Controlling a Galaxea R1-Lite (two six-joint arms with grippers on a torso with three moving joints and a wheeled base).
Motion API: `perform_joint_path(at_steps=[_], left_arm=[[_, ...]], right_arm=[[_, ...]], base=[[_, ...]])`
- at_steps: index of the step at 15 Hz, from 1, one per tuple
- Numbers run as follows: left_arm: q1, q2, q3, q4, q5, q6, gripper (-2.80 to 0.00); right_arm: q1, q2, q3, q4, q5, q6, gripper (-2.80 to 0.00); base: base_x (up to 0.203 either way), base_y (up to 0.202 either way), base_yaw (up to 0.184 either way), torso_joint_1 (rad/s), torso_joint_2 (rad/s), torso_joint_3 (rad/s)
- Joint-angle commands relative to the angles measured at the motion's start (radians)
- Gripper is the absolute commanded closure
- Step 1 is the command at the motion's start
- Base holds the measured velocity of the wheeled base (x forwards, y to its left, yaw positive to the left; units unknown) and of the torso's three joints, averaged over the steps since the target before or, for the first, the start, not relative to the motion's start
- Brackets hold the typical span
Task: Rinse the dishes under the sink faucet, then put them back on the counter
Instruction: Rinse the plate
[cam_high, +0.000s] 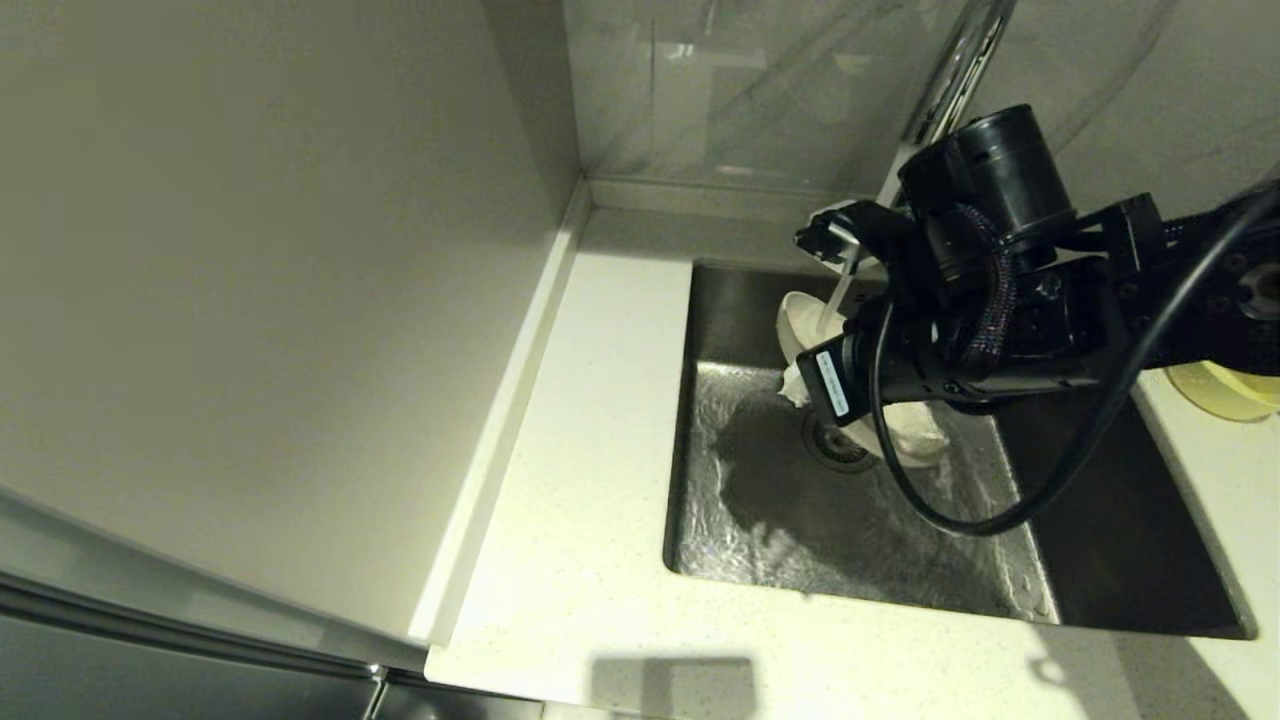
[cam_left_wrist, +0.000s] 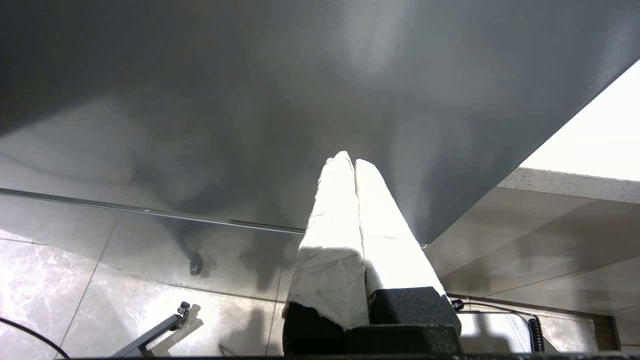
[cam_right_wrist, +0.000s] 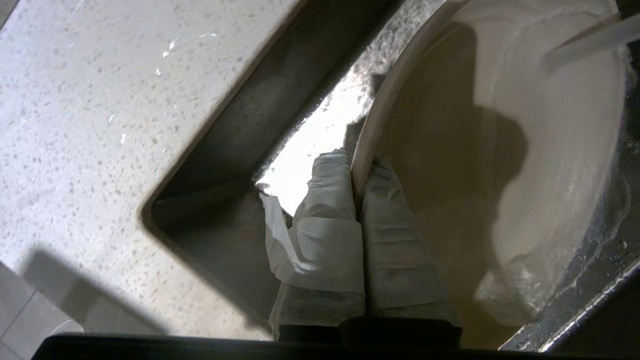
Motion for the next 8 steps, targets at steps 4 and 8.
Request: perform_joint_path(at_steps=[4,8], left_arm=[[0.0,-0.002,0.0,0.0,0.0,-0.001,0.0],[0.0,-0.002,0.0,0.0,0.0,-0.001,0.0]], right_arm=[[-0.024,0.068,-0.085,0.002,-0.001,-0.003,0.0],[-0.024,0.099,-0.121,0.002,-0.013,0.0,0.0]], base=[[0.0,0.0,0.0,0.0,0.0,0.0],[0.0,0.0,0.0,0.0,0.0,0.0]])
